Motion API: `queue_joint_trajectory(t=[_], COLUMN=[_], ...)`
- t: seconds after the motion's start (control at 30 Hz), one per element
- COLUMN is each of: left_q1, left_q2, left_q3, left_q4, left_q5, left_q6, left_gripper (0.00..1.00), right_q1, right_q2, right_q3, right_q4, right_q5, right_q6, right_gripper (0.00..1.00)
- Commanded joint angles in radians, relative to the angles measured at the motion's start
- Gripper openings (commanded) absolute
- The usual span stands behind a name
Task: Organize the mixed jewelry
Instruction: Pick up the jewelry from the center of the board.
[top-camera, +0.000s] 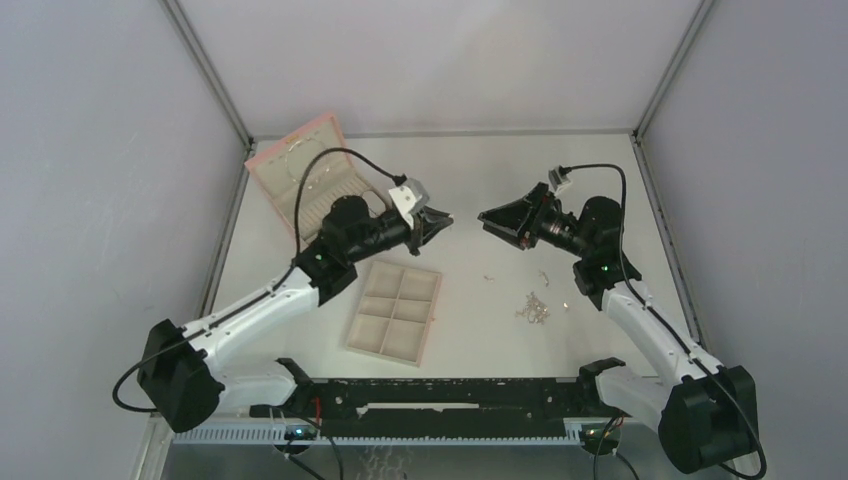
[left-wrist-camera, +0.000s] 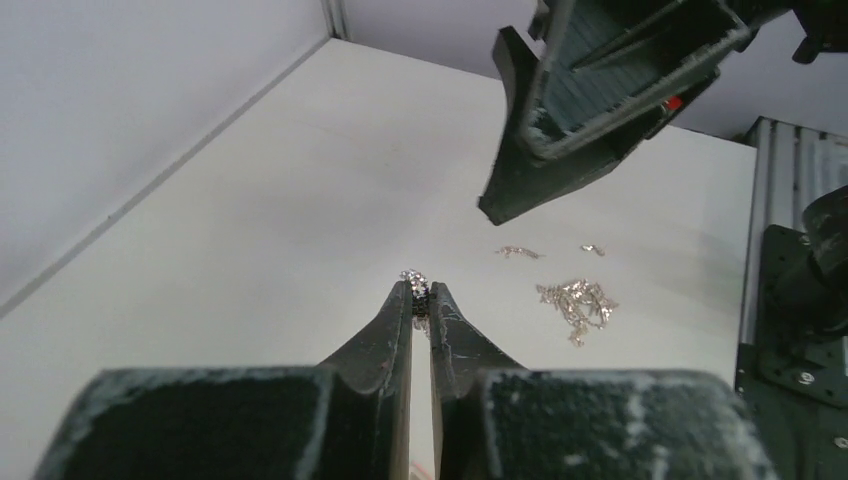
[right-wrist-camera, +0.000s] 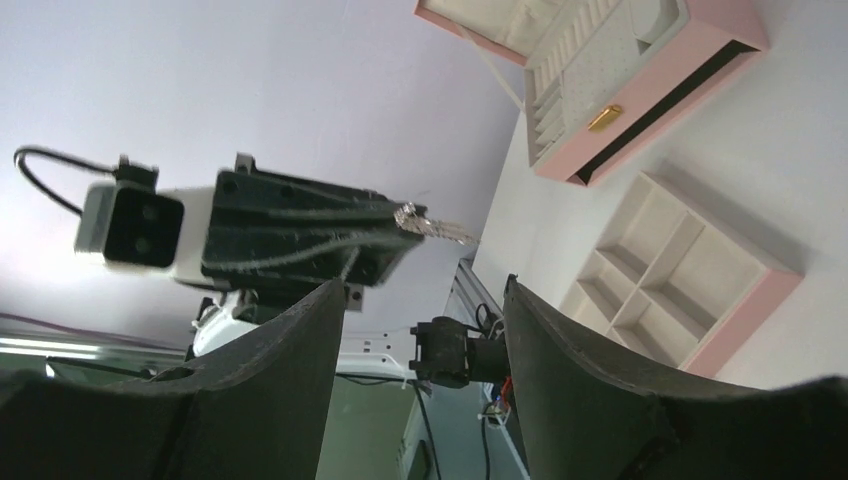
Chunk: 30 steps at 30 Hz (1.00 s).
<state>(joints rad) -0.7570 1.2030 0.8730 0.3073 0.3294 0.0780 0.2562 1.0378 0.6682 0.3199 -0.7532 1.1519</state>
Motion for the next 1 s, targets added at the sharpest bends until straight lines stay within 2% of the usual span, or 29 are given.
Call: queue_joint_trajectory(t=[0.0, 0.2, 0.4, 0.6, 0.67, 0.77, 0.83, 0.97], left_q1=[0.131, 0.318, 0.343, 0.341, 0.341, 0.341, 0.341, 0.341], left_q2=[-0.041, 0.047, 0.217, 0.198, 0.189, 0.196, 0.198, 0.201], left_q3=[0.148, 0.336, 0.431, 0.363, 0.343, 0.334, 0.334, 0.337], left_q4=[-0.185, -0.440, -0.475, -0.428, -0.414, -0.404, -0.403, -0.399], left_q5=[0.248, 0.593, 0.832, 0.877, 0.878, 0.872, 0.859, 0.838], left_q6=[-0.209, -0.517, -0.807, -0.931, -0.959, -1.015, -1.041, -1.085], left_gripper=[0.00, 0.00, 0.00, 0.00, 0.00, 0.00, 0.00, 0.00], right_q1=[-0.005, -0.003, 0.048, 0.141, 0.142, 0.151, 0.194, 0.261], right_q2=[-0.008, 0.006, 0.010, -0.065, -0.073, -0.067, -0.066, -0.064], right_q3=[0.007, 0.020, 0.075, 0.095, 0.095, 0.096, 0.096, 0.095], right_q4=[-0.030, -0.044, -0.075, -0.105, -0.075, -0.040, -0.026, -0.043], right_q5=[0.013, 0.000, -0.008, 0.063, 0.064, 0.085, 0.133, 0.284], right_q6=[-0.031, -0.050, -0.168, -0.337, -0.319, -0.273, -0.284, -0.294], right_gripper=[0.68, 0.68, 0.66, 0.62, 0.60, 0.52, 0.49, 0.48])
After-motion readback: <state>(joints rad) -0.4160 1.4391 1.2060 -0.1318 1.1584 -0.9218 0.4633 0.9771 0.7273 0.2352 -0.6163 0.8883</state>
